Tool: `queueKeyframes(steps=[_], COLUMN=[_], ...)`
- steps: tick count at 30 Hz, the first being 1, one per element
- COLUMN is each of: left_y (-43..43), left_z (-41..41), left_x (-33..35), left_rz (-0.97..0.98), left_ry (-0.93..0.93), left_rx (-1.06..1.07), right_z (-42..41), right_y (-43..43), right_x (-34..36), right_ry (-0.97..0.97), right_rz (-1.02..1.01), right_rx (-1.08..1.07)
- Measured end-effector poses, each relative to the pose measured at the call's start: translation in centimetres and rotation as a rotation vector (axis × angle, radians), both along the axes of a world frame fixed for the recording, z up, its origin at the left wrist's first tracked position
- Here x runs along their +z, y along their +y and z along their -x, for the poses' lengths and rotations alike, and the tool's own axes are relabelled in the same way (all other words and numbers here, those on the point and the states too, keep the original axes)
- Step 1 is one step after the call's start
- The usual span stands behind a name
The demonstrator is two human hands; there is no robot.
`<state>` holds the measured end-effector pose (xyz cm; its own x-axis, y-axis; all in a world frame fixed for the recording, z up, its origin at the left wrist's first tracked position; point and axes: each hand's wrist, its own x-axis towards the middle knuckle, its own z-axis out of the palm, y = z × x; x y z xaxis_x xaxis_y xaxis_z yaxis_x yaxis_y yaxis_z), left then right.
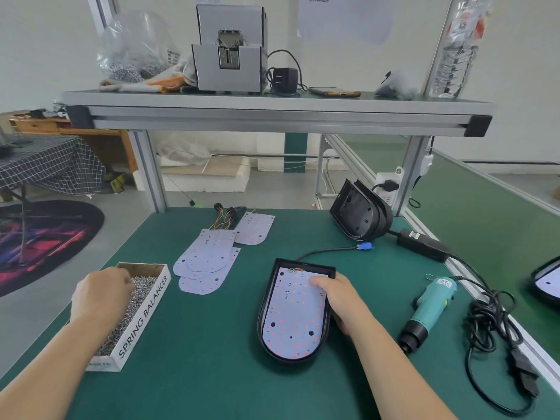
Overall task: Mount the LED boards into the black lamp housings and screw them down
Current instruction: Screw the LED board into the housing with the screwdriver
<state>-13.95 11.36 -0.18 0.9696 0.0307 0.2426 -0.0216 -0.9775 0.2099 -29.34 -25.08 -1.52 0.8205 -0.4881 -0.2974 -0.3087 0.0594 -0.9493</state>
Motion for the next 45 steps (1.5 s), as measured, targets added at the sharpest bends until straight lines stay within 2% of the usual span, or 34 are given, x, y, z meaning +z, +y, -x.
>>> queueKeyframes(steps=[2, 3, 5, 7, 8, 10, 12, 15, 18, 21, 25, 27, 31, 33, 39, 45], left_y=[-0.2, -0.6, -2.0, -5.0, -6.8, -10.4, -13.4, -16.4, -17.6, -18.0, -18.9, -19.1, -19.2, -19.4, -20.2, -20.5], left_z=[0.3, 0.5, 0.9, 2.2, 3.3, 5.7, 7.8, 9.5, 10.0, 10.2, 10.6, 10.9, 11.2, 11.5, 12.3, 12.7], left_x=[0.3, 0.7, 1.6, 2.6, 3.0, 3.7, 4.2, 4.7, 4.9, 4.7, 4.7, 4.7, 4.5, 4.3, 4.0, 3.5], left_rz=[0.135, 0.275, 0.814, 1.419, 1.633, 1.91, 2.055, 2.093, 2.035, 1.996, 1.945, 1.96, 2.021, 2.021, 1.971, 1.999], left_ry=[-0.015, 0.001, 0.114, 0.383, 0.545, 0.86, 1.109, 1.224, 1.206, 1.202, 1.205, 1.22, 1.256, 1.255, 1.311, 1.328], left_rx=[0.039, 0.046, 0.041, -0.023, -0.047, -0.034, -0.007, -0.035, -0.067, -0.065, -0.062, -0.071, -0.078, -0.078, -0.075, -0.073], right_z=[-0.1, -0.1, -0.2, -0.3, -0.2, 0.1, 1.0, 3.7, 7.6, 9.8, 9.9, 10.1, 11.2, 11.5, 10.0, 6.1], right_y=[-0.1, -0.2, -0.3, -0.4, -0.3, 0.1, -0.1, -3.2, -7.8, -9.6, -10.9, -11.8, -11.3, -9.9, -5.6, -1.5], right_x=[0.1, 0.1, 0.3, 0.7, 1.1, 2.0, 2.7, 3.5, 2.7, 1.3, 1.2, 1.3, 1.2, 1.8, 4.6, 8.3], right_ry=[0.024, 0.037, 0.07, 0.164, 0.221, 0.28, 0.277, 0.212, 0.37, 0.592, 0.605, 0.485, -0.157, -0.383, -0.674, -0.773], right_rz=[0.023, 0.05, 0.193, 0.476, 0.633, 0.879, 0.992, 0.97, 0.935, 0.782, 0.694, 0.464, -0.386, -0.599, -0.732, -0.62], right_rx=[0.018, 0.026, 0.041, 0.059, 0.059, 0.034, -0.054, -0.312, -0.484, -0.45, -0.402, -0.474, -0.558, -0.511, -0.349, -0.378])
